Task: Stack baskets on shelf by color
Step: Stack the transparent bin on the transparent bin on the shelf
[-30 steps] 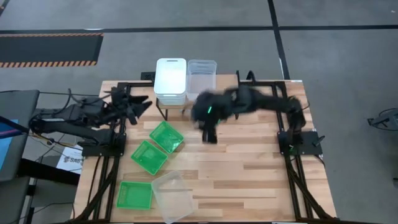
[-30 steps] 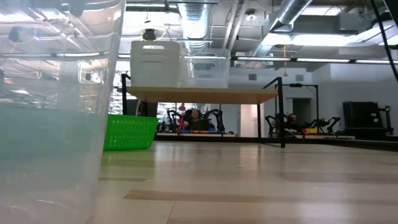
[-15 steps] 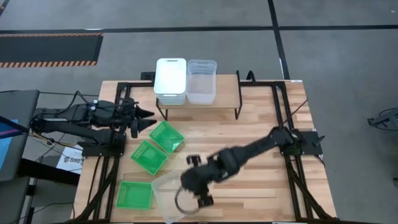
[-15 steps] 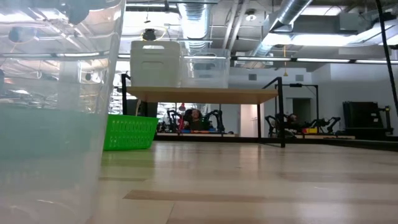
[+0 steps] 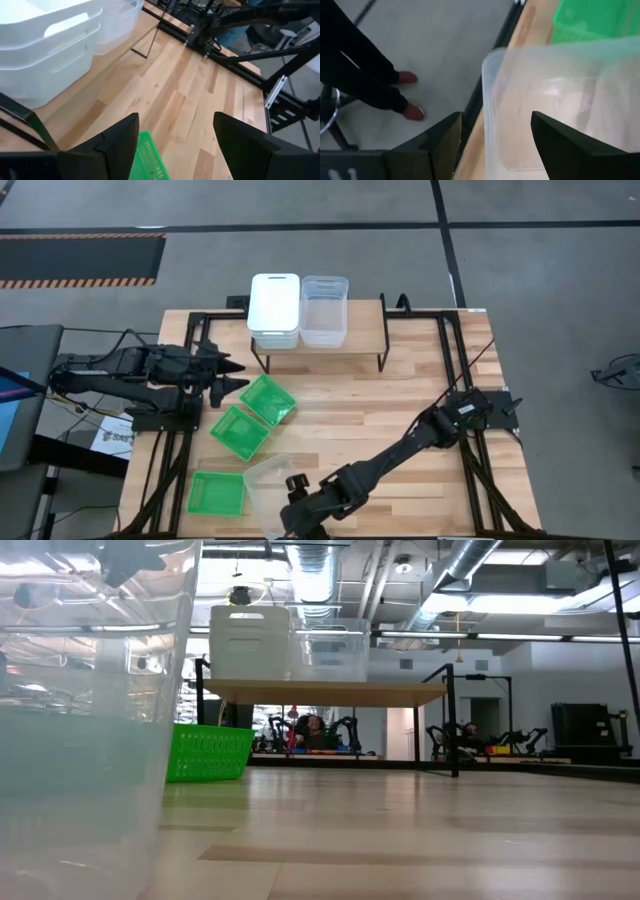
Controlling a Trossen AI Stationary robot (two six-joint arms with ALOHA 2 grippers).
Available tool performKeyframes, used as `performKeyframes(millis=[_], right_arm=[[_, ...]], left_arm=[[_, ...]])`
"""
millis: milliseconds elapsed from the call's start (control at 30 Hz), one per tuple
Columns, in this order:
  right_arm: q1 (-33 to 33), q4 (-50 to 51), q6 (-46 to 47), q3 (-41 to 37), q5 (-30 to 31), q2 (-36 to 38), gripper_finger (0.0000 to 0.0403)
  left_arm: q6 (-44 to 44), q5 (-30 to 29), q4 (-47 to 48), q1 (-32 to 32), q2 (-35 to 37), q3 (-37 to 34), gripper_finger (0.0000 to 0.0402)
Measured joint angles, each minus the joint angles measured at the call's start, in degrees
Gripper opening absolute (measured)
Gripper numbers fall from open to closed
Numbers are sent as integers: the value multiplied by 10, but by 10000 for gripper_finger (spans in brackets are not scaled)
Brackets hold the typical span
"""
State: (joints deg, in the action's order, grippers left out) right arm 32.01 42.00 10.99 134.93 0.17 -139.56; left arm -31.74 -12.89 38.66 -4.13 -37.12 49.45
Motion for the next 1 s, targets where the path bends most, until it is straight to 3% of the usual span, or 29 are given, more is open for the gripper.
performKeyframes(millis=[600, 733, 933, 1000], right_arm=[[-13, 36, -26, 0, -19, -81, 255], [-19, 90, 0, 0, -9, -80, 199], [-23, 167, 54, 0, -10, -80, 38], [-23, 184, 63, 0, -14, -74, 16]], left_arm=[[8, -14, 15, 0, 0, 0, 245], [8, -16, 15, 0, 0, 0, 245], [-9, -43, 15, 0, 0, 0, 245], [-12, -44, 14, 0, 0, 0, 245]])
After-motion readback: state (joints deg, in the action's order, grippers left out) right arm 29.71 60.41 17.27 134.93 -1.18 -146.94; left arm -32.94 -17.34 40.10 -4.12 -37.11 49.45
